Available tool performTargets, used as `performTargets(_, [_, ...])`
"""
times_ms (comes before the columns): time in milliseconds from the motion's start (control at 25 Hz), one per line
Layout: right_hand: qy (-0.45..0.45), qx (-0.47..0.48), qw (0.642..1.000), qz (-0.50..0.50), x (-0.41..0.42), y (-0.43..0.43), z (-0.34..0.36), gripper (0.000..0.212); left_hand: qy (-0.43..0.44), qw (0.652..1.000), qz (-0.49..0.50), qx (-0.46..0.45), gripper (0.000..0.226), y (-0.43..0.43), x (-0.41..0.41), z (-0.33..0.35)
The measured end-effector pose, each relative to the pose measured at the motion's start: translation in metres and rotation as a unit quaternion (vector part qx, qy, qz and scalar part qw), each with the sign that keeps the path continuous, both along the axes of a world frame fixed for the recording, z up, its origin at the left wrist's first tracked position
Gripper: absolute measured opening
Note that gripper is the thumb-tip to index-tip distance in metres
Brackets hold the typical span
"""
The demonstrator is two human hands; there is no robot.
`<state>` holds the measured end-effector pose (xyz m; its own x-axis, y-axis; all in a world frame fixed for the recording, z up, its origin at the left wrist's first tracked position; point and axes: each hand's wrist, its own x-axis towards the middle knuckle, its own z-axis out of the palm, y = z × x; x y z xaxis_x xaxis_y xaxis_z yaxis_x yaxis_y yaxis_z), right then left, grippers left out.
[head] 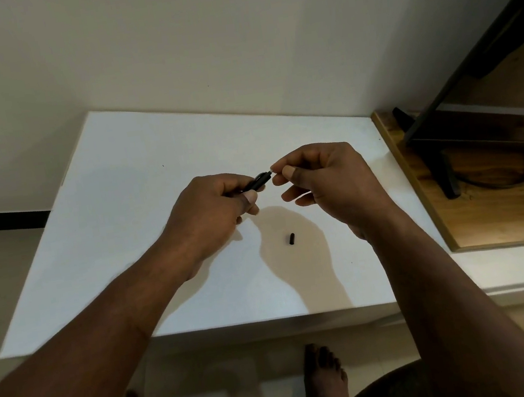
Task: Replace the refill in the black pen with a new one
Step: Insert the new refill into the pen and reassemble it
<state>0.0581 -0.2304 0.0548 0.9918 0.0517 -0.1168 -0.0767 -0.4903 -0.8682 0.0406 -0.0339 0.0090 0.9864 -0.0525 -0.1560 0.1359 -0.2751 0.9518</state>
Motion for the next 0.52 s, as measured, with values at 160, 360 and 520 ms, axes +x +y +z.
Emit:
performTargets(160, [0.006, -0.019, 1.000, -0.001, 0.002, -0.007, 0.000, 0.019, 0.006, 1.000, 0.002, 0.001, 0.017, 0.000, 0.000, 0.001])
performTargets(360, [0.062, -0.258, 0.964, 0.028, -0.001, -0.013, -0.013, 0.015, 0.028, 0.999, 0.015, -0.007, 0.010, 0.003, 0.001, 0.003])
performTargets(520, [0.154, -0.353, 0.921, 0.064, -0.003, 0.001, -0.023, 0.041, 0.029, 0.999, 0.024, -0.024, 0.007, 0.002, 0.001, 0.005])
